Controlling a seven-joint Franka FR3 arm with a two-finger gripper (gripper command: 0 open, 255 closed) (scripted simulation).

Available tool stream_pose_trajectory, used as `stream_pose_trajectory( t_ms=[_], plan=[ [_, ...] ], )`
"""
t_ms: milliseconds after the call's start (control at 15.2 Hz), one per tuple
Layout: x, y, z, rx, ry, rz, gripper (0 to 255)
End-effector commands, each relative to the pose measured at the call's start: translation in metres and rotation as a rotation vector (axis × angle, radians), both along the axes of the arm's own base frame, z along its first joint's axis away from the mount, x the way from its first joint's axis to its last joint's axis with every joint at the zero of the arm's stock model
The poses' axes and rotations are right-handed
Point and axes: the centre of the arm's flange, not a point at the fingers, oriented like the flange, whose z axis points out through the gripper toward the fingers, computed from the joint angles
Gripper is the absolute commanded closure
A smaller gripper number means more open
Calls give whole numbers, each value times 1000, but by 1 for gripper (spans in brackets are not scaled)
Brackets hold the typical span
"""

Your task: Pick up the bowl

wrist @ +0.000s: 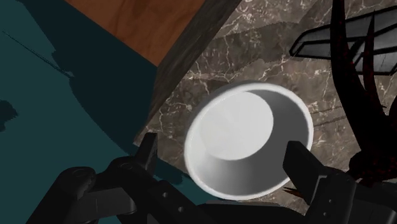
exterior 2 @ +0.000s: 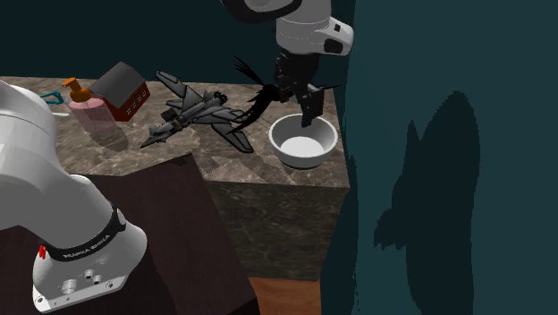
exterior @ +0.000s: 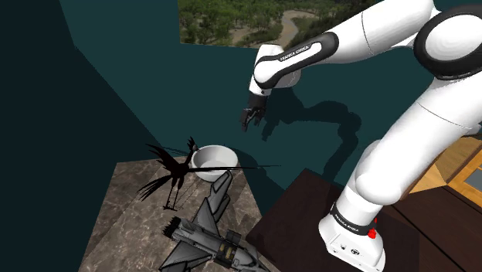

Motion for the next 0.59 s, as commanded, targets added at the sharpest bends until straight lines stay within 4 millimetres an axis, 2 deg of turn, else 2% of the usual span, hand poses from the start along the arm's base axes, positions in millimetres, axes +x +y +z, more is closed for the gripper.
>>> stream_pose_trajectory(
  t_ms=[0,528],
  plan=[
    [16,-2,-20,5,2,-4,0],
    [75,-4,-110,25,16,-19,0]
  ],
)
